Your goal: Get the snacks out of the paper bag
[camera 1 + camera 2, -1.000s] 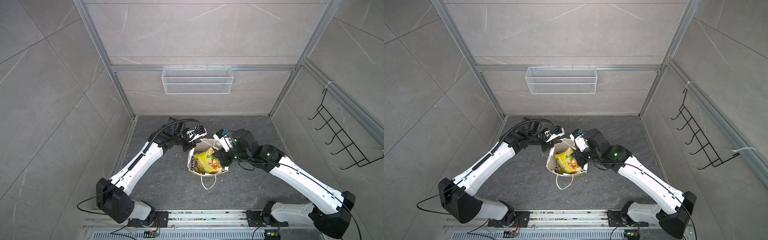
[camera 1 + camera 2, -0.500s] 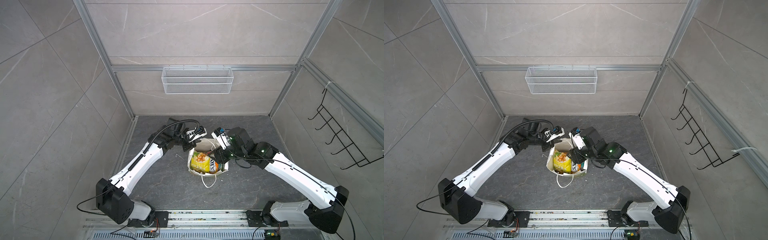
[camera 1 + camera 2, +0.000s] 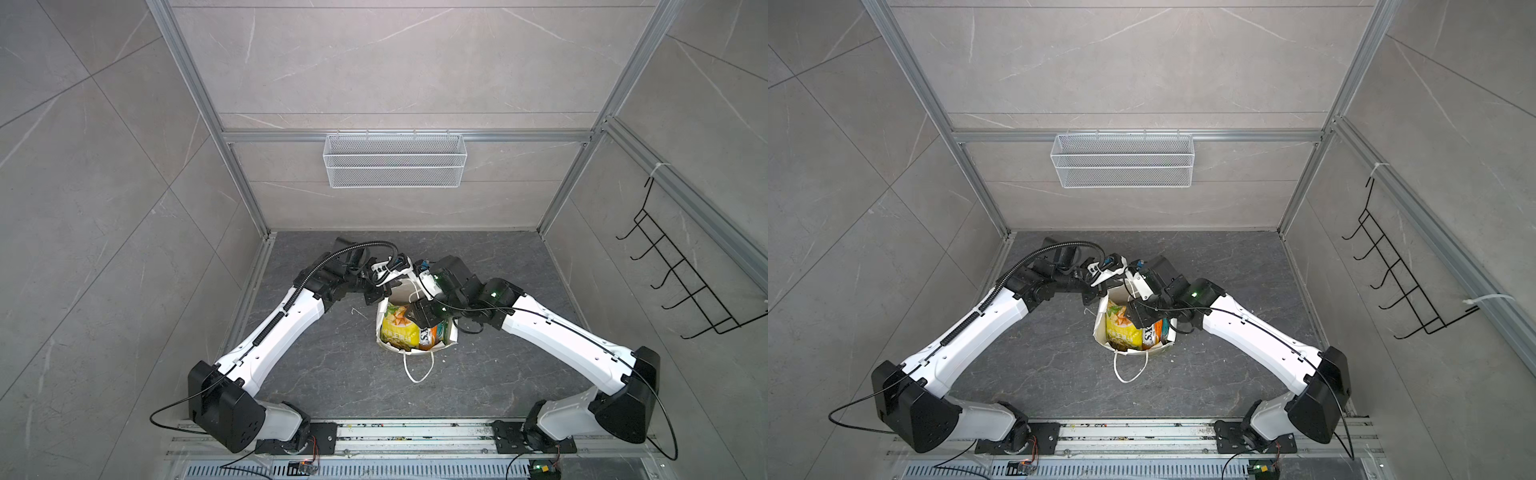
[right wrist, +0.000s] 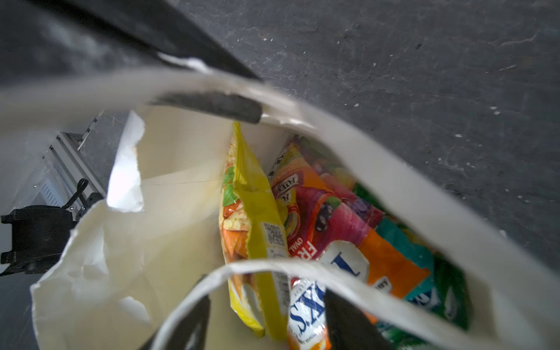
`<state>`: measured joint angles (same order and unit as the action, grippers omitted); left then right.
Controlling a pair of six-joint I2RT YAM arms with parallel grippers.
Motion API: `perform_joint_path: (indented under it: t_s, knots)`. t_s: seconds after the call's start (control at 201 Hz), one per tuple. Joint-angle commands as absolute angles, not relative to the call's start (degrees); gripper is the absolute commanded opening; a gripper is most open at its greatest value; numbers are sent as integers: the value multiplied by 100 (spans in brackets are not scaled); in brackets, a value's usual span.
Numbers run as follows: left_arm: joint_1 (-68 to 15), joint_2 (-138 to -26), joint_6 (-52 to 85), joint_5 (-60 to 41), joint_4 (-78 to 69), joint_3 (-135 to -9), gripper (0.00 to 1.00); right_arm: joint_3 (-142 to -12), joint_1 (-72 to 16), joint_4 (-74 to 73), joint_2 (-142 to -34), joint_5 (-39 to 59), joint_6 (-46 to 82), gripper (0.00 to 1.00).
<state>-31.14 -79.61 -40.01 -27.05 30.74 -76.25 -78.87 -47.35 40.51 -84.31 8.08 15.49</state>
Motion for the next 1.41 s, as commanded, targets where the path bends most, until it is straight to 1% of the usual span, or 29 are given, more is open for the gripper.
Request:
perform_joint_path:
  t_s: [0.0, 0.05, 0.105, 0.154, 0.249, 0.284, 0.373, 0.518, 0.612, 0.741, 0.891, 1.015, 1.12, 1.219, 1.403]
  knots:
    - [-3121, -7612, -3938, -2903, 2470, -7755, 0, -8024, -4816, 3959, -8663, 1147, 1644, 49]
    - [-3120, -7603, -3933, -2895, 2461, -7747, 0, -8063, -4825, 3996, -8692, 1160, 1635, 40]
    - [-3128, -7594, -3916, -2869, 2453, -7748, 0, -8065, -4821, 3983, -8677, 1162, 1611, 33]
    - [-3126, -7602, -3880, -2848, 2406, -7742, 0, -8068, -4825, 3964, -8658, 1142, 1600, 22]
    - [-3125, -7633, -3791, -2793, 2364, -7762, 0, -8163, -4825, 4032, -8616, 1110, 1591, 9]
    - [-3127, -7646, -3759, -2750, 2352, -7782, 0, -8180, -4821, 4043, -8582, 1116, 1578, 5]
    - [-3121, -7673, -3675, -2557, 2222, -7772, 0, -8280, -4823, 4094, -8455, 1063, 1498, 0]
    - [-3123, -7816, -3462, -2252, 2004, -7924, 0, -8556, -4824, 4259, -8201, 1002, 1108, 0]
    - [-3120, -8007, -3319, -1966, 1820, -8109, 0, -8739, -4825, 4387, -8063, 1020, 635, 0]
    - [-3118, -8376, -3268, -1705, 1695, -8516, 0, -9127, -4793, 4655, -7950, 568, 106, 0]
    - [-3086, -8887, -3190, -1428, 1784, -9175, 0, -9610, -4694, 4688, -7858, 491, -210, 0]
    - [-3081, -9121, -3112, -1201, 1807, -9384, 0, -9953, -4685, 4728, -7798, 433, -359, 0]
    - [-3053, -8992, -3052, -1034, 1678, -9194, 0, -10031, -4678, 4798, -7629, 135, -362, 0]
    - [-3001, -8712, -3040, -1085, 1583, -8885, 0, -9886, -4638, 4739, -7290, -308, -138, 0]
    - [-2999, -7930, -3098, -1355, 1216, -7857, 0, -9173, -4445, 4192, -6343, -604, 507, 0]
